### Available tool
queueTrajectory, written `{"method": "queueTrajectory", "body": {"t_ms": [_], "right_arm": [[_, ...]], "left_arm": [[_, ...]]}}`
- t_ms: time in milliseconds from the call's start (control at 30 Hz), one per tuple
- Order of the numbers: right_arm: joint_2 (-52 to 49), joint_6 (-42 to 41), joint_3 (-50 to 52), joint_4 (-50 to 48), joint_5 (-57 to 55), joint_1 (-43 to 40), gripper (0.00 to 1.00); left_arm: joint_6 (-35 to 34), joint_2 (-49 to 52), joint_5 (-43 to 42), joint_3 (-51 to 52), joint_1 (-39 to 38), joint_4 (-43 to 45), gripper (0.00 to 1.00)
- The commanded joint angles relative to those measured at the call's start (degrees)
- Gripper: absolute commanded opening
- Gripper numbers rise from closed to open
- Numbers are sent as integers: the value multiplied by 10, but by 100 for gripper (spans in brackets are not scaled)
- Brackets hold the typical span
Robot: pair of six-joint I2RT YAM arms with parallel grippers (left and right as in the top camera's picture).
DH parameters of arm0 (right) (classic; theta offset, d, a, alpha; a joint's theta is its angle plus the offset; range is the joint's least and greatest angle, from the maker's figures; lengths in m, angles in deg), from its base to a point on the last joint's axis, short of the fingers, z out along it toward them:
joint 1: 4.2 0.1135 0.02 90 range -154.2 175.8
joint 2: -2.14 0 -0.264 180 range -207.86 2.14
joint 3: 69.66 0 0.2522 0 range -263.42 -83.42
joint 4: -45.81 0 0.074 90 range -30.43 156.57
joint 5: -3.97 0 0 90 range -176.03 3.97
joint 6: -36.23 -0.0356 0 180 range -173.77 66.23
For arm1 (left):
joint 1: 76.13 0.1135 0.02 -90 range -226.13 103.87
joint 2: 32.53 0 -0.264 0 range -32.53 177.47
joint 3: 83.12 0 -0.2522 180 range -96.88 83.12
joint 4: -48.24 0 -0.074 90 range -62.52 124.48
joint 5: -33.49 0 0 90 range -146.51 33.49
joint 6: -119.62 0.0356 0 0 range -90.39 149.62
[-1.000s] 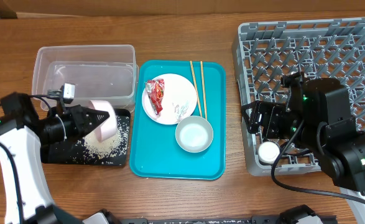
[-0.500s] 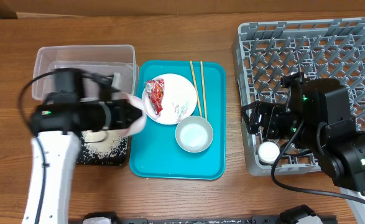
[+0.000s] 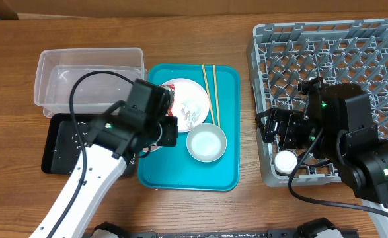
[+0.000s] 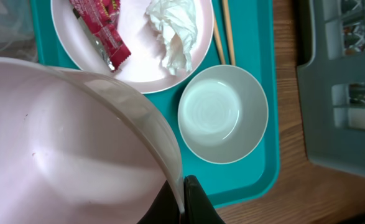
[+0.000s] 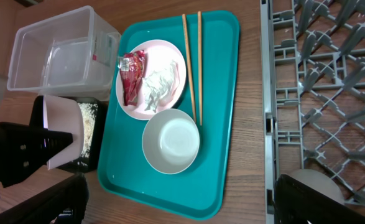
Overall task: Sort waste into correct bins and load items into the dishwasher
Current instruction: 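Set the empty pink bowl back on the teal tray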
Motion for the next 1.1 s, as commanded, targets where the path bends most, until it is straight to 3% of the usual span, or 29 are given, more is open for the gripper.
{"method": "queueTrajectory", "body": {"t_ms": [0,400,700,733,800,867,900,1067], "right_arm": [[2,2,-8,-2,-2,3,98],[2,2,-8,7,-2,3,98],[2,2,-8,7,-3,3,98],[2,2,-8,7,-3,3,98],[2,2,-8,7,-3,3,98],[2,2,-8,6,-3,3,98],[2,2,-8,5,-3,3,98],[2,2,-8,-4,-3,3,98]], "left_arm": [[-42,16,63,-12,-28,-9,4],[-69,95,67,-5,-59,-48,4],[-114,169,73,49,-98,-8,4],[-119,170,71,49,-98,-8,7],[-119,167,67,36,-92,-22,23],[-118,164,66,3,-81,-51,61],[-111,163,67,-20,-74,-65,70],[-60,163,89,-98,-63,-42,82]]}}
